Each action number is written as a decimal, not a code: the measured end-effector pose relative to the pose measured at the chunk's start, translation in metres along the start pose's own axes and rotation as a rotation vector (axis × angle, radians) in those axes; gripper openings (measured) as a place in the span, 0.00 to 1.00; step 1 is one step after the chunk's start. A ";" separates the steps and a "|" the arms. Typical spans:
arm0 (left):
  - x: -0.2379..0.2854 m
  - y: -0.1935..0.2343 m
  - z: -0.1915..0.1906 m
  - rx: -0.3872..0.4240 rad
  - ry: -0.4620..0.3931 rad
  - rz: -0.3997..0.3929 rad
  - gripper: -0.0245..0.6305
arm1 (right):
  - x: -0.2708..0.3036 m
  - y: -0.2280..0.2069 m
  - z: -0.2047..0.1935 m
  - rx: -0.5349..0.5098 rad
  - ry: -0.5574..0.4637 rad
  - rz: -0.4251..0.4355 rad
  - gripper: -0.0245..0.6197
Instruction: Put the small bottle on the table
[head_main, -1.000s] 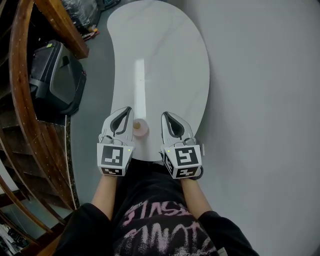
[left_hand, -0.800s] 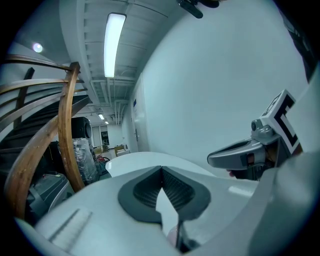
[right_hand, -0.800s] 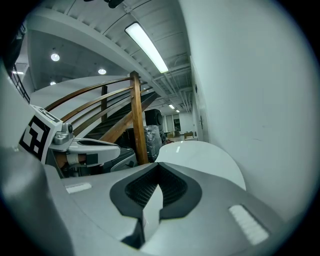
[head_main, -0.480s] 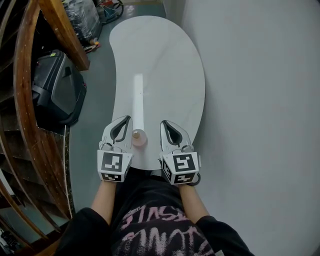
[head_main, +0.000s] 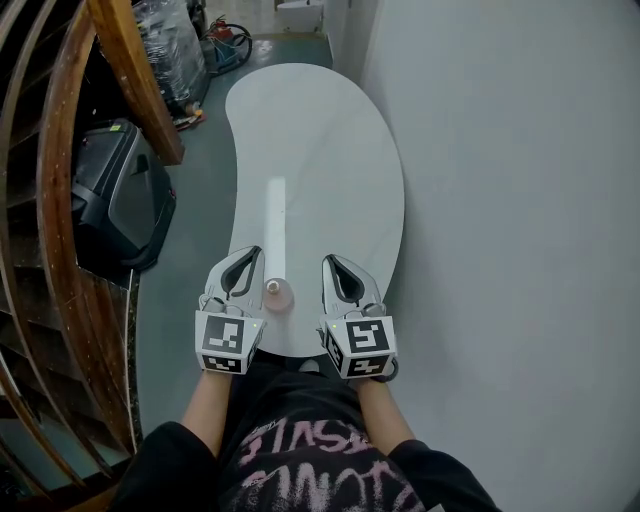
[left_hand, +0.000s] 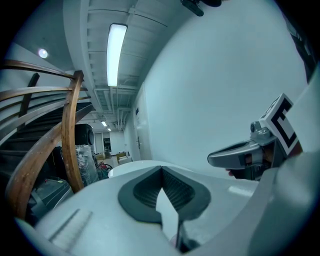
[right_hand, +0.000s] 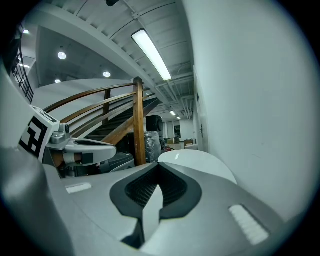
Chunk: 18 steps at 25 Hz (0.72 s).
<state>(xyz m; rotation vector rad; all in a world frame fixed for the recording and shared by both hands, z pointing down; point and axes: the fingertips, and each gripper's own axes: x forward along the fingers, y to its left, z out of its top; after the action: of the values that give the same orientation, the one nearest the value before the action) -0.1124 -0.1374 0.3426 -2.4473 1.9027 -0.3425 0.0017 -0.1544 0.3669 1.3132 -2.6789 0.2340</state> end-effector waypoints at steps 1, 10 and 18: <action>-0.002 -0.001 0.001 -0.001 -0.003 -0.001 0.04 | -0.001 0.001 0.000 -0.001 -0.003 -0.001 0.05; -0.009 0.007 0.017 -0.013 -0.044 0.002 0.04 | -0.004 0.003 0.020 -0.025 -0.042 -0.008 0.05; -0.010 0.009 0.035 -0.024 -0.084 0.004 0.04 | -0.009 -0.001 0.036 -0.037 -0.073 -0.023 0.05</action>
<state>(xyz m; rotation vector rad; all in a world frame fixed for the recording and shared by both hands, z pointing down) -0.1163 -0.1342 0.3057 -2.4308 1.8887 -0.2144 0.0057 -0.1561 0.3297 1.3661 -2.7121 0.1365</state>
